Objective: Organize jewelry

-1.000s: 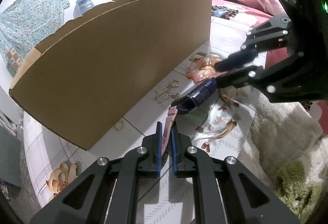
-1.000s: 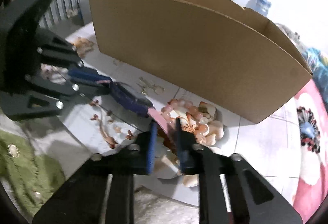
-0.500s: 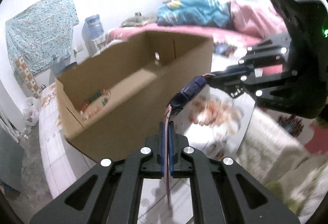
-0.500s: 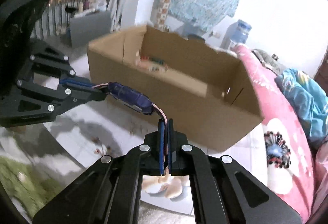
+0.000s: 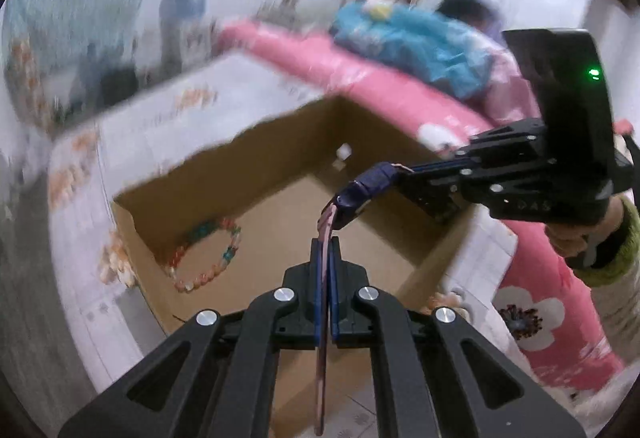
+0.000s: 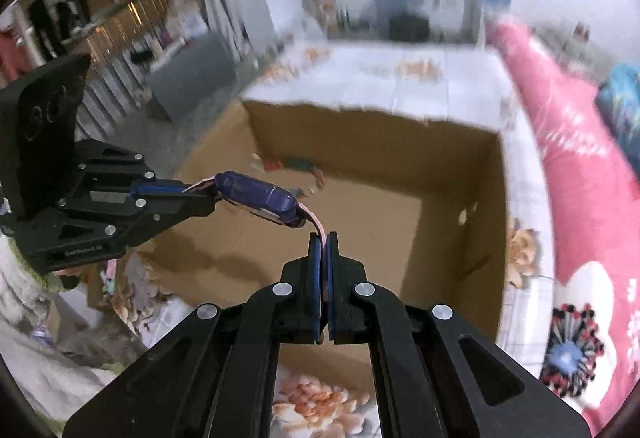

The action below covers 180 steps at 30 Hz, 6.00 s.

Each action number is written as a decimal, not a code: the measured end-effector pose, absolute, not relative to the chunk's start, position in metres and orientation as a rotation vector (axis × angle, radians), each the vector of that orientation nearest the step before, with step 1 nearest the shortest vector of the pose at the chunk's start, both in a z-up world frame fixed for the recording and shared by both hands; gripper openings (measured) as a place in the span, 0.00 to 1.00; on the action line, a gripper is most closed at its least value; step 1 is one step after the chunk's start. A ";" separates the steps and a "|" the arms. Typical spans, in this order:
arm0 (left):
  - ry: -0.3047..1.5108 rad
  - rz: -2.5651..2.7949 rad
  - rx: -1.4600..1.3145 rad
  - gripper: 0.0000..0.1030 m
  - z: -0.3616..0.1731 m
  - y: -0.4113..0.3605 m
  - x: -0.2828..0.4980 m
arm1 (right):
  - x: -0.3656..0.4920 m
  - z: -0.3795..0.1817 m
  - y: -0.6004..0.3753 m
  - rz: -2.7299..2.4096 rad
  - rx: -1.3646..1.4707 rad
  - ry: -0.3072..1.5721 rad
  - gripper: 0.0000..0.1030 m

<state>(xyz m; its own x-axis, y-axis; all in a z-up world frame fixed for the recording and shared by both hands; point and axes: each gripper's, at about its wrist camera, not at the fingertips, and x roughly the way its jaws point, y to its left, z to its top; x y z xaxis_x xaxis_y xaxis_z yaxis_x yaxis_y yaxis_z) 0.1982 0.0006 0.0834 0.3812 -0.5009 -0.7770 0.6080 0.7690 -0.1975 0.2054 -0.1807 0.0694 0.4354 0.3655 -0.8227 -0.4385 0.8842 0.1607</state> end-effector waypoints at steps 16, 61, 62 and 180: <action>1.361 -0.546 -0.055 0.40 0.003 -0.021 0.307 | 0.289 0.035 -0.174 0.286 -0.248 1.041 0.26; 1.013 -0.381 0.231 0.86 -0.044 0.045 0.053 | 0.025 -0.024 -0.147 0.092 -0.049 0.843 0.92; 1.012 -0.378 0.224 0.87 -0.045 0.045 0.054 | 0.026 -0.023 -0.148 0.088 -0.051 0.837 0.92; 0.793 -0.551 0.169 0.51 -0.023 0.036 0.070 | 0.084 -0.006 -0.164 0.310 0.226 0.740 0.46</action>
